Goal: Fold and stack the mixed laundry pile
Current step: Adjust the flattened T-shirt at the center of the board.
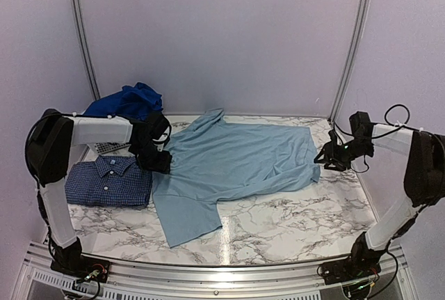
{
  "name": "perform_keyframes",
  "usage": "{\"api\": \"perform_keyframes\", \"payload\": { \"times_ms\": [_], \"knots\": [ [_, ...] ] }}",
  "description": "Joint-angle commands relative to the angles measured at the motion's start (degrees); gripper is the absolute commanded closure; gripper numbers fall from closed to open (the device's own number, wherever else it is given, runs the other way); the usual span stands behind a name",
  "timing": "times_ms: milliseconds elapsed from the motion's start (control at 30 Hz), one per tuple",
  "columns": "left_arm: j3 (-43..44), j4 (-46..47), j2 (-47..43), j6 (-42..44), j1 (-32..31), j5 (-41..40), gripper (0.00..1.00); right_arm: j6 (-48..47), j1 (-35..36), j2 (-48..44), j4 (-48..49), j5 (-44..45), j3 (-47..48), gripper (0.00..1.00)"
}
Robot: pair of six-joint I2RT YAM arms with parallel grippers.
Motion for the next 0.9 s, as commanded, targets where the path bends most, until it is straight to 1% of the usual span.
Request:
{"api": "perform_keyframes", "payload": {
  "times_ms": [0, 133, 200, 233, 267, 300, 400, 533, 600, 700, 733, 767, 867],
  "knots": [
    [0.1, -2.5, -7.0, -2.7, 0.4, 3.3, 0.36, -0.4, -0.1, 4.2, 2.5, -1.2, 0.6, 0.45],
    [-2.3, -2.5, -10.6, -5.9, 0.3, 6.8, 0.35, -1.8, 0.0, 6.7, 3.0, -0.6, 1.4, 0.49],
    [-4.2, -2.3, -12.1, -7.4, 0.3, 7.3, 0.35, -2.0, 0.0, 7.3, 3.4, -1.2, 1.6, 0.58],
    [-5.2, -2.3, -12.9, -8.0, 0.3, 7.4, 0.35, -2.1, 0.0, 7.5, 3.4, -1.8, 1.9, 0.65],
    [-6.6, -2.2, -13.8, -8.5, 0.3, 7.4, 0.35, -2.2, 0.0, 7.6, 3.0, -2.2, 2.2, 0.68],
    [-7.2, -2.1, -14.7, -8.8, 0.3, 7.4, 0.35, -2.4, 0.0, 7.4, 2.3, -2.3, 2.7, 0.67],
    [-9.6, -2.1, -16.8, -9.1, 0.3, 7.3, 0.35, -4.4, 0.0, 3.7, -1.0, 1.5, 4.8, 0.53],
    [-10.3, -2.1, -18.4, -9.1, 0.3, 6.9, 0.35, -7.5, 1.0, -4.5, -2.1, 7.4, 5.0, 0.44],
    [-10.2, -2.2, -18.6, -9.5, 0.3, 7.0, 0.35, -7.6, 1.4, -7.2, -2.2, 9.4, 4.8, 0.45],
    [-9.9, -2.2, -18.5, -10.4, 0.3, 7.7, 0.35, -5.0, 1.4, -6.0, -8.0, 9.4, 7.2, 0.54],
    [-9.8, -2.2, -18.5, -10.7, 0.3, 7.7, 0.35, -2.7, 1.4, -5.6, -9.2, 8.8, 7.2, 0.58],
    [-9.7, -2.1, -18.5, -11.0, 0.3, 7.7, 0.35, 0.2, 1.4, -6.0, -9.1, 6.5, 6.1, 0.6],
    [-9.1, -2.2, -18.4, -12.1, 0.3, 7.0, 0.35, 13.3, 2.2, -9.6, -2.1, 0.6, -0.6, 0.58]
  ]
}}
